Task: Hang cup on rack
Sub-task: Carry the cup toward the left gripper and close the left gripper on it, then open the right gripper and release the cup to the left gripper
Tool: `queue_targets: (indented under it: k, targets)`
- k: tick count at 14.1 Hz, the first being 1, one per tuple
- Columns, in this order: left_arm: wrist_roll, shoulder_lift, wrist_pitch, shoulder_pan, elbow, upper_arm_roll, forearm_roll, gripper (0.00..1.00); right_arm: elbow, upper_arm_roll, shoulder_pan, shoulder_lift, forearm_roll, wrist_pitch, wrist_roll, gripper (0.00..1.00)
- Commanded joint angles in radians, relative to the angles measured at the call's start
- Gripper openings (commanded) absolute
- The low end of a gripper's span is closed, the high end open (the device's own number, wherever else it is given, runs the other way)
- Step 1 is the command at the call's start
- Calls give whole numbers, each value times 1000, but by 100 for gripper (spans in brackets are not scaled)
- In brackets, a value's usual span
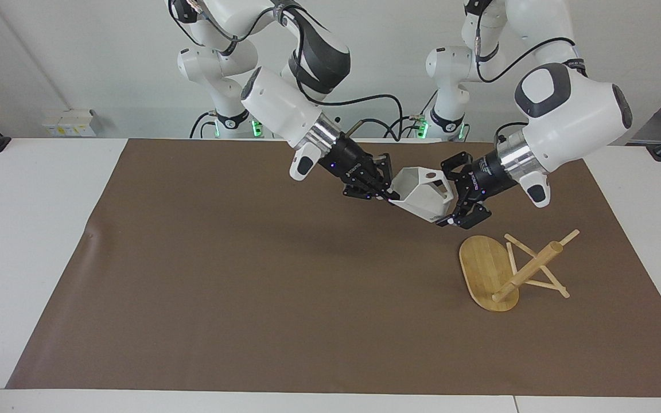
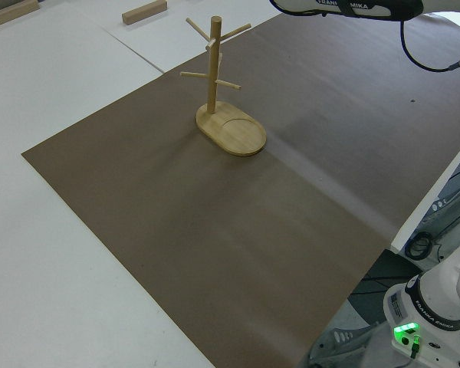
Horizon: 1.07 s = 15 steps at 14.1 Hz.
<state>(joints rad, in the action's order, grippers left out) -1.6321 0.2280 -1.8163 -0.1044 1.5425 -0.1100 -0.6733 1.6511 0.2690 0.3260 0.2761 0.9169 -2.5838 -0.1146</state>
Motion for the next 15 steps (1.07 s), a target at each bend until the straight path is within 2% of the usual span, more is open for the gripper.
queue_targets:
  k: [1, 5, 7, 9, 10, 14, 15]
  targets:
    - [-12, -30, -26, -18, 44, 9, -20, 100, -17, 7, -1, 11, 17, -10, -19, 0]
    - [-14, -33, -17, -15, 48, 9, -18, 100, -19, 7, -1, 12, 17, -10, -19, 0]
    - [-12, -35, -15, -15, 48, 10, -18, 48, -17, 7, -1, 12, 17, -10, -19, 0]
    - [-12, -35, -15, -15, 48, 10, -18, 4, -19, 7, -2, 12, 17, -10, -19, 0]
    - [-12, -35, -14, -14, 47, 10, -18, 0, -19, 7, -1, 12, 17, -10, -19, 0]
    - [-12, -38, -12, -5, 45, 12, -18, 0, -19, 7, -2, 12, 13, -10, -27, 0]
    - [-12, -42, -11, -3, 45, 13, -17, 0, -19, 7, -1, 11, 8, -10, -27, 17]
